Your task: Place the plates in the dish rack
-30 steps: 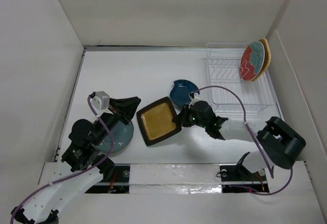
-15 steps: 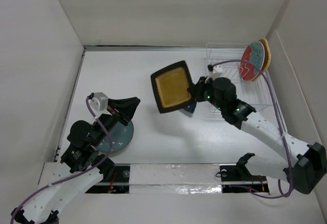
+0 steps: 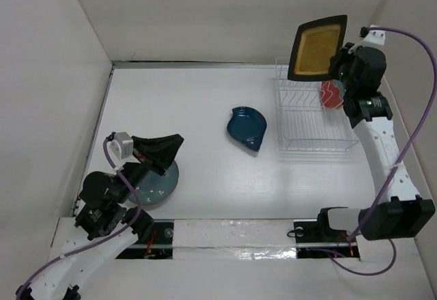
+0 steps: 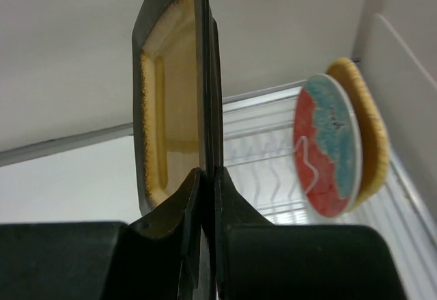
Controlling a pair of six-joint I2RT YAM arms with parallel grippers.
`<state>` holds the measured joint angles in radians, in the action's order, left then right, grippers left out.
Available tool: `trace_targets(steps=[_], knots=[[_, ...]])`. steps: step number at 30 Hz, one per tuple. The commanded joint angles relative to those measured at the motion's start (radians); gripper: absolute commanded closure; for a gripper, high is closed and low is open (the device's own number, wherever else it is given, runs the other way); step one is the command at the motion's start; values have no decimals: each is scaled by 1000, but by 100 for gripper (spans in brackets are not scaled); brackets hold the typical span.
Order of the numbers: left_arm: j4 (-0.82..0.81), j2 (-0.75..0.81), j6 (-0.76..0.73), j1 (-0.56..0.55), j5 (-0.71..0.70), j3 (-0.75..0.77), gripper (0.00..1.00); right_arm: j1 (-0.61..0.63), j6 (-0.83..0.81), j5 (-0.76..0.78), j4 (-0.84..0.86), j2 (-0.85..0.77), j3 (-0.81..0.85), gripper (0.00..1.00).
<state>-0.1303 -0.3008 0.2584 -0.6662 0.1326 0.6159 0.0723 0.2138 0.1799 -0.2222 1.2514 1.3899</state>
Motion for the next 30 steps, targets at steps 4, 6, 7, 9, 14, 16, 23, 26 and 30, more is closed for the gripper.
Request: trace_targets(steps=[4, 6, 7, 9, 14, 16, 23, 26, 30], knots=[[-66, 66, 15, -6, 29, 22, 86, -199, -120, -100, 58, 109, 196, 100], [-69, 77, 24, -6, 44, 24, 86, -245, -151, -135, 58, 146, 257, 100], [-81, 83, 27, -6, 51, 19, 86, -259, -189, -167, 66, 178, 267, 100], [-83, 89, 28, -6, 59, 21, 86, -290, -208, -203, 6, 232, 354, 100], [-84, 114, 30, -6, 61, 22, 86, -370, -274, -314, -68, 339, 448, 100], [-78, 109, 28, -18, 56, 22, 86, -379, -268, -351, -92, 358, 477, 100], [-72, 98, 21, -30, 45, 24, 86, -370, -323, -312, -118, 402, 450, 100], [-71, 101, 19, -30, 44, 24, 85, -370, -332, -304, -118, 428, 437, 100], [-69, 91, 18, -30, 38, 22, 85, -330, -367, -260, -123, 454, 442, 100]])
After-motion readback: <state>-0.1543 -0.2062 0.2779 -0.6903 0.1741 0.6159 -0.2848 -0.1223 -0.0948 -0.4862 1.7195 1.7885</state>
